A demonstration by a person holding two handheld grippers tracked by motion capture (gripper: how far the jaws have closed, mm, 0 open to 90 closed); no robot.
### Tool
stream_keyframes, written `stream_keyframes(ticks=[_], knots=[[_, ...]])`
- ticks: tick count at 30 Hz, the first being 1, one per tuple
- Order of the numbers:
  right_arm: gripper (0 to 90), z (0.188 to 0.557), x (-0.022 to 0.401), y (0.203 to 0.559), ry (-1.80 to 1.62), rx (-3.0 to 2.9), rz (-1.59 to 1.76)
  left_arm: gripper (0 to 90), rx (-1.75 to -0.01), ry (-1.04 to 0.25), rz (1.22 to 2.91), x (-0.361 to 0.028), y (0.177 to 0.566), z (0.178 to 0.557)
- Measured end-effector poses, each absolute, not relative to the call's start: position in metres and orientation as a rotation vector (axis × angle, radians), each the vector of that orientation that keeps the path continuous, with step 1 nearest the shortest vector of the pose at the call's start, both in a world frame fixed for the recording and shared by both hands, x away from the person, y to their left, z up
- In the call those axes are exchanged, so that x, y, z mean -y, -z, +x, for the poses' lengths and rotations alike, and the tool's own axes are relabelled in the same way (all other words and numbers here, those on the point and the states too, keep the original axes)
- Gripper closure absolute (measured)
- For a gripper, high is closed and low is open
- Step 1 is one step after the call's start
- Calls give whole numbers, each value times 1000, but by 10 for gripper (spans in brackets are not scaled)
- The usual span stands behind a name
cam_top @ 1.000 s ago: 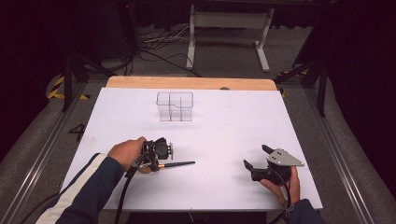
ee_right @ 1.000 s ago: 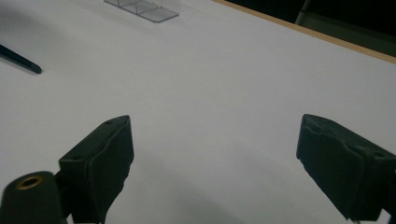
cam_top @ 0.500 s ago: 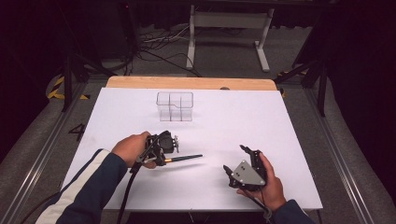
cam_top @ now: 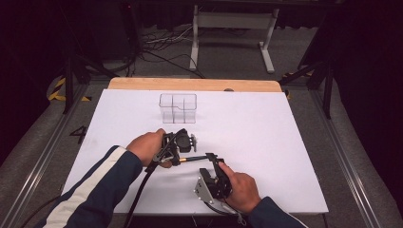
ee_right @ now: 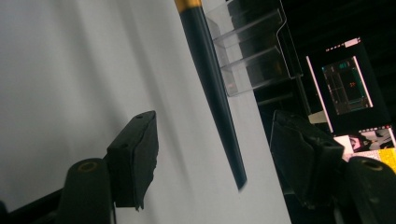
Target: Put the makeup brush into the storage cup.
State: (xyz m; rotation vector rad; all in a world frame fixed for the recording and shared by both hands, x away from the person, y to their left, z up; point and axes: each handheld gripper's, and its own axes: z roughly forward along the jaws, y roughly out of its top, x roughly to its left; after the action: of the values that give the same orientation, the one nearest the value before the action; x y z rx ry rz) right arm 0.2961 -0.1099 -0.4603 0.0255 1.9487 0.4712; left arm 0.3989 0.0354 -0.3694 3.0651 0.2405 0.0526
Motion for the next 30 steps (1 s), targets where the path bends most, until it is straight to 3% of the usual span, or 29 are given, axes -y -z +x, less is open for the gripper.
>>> stream_keyframes(ticks=[6,13,23,30], knots=[[361,298,94,462,-455,-1935,-18,783,-204,-70,3075,-22,360,395],[593,305,84,462,-398,-1913,-55,783,-177,-82,3097,-10,355,395],[767,311,70,466,-289,-1835,-145,783,-210,-50,3115,-4,358,399],[783,312,72,463,-293,-1853,-112,770,-227,-38,3077,-4,356,401]])
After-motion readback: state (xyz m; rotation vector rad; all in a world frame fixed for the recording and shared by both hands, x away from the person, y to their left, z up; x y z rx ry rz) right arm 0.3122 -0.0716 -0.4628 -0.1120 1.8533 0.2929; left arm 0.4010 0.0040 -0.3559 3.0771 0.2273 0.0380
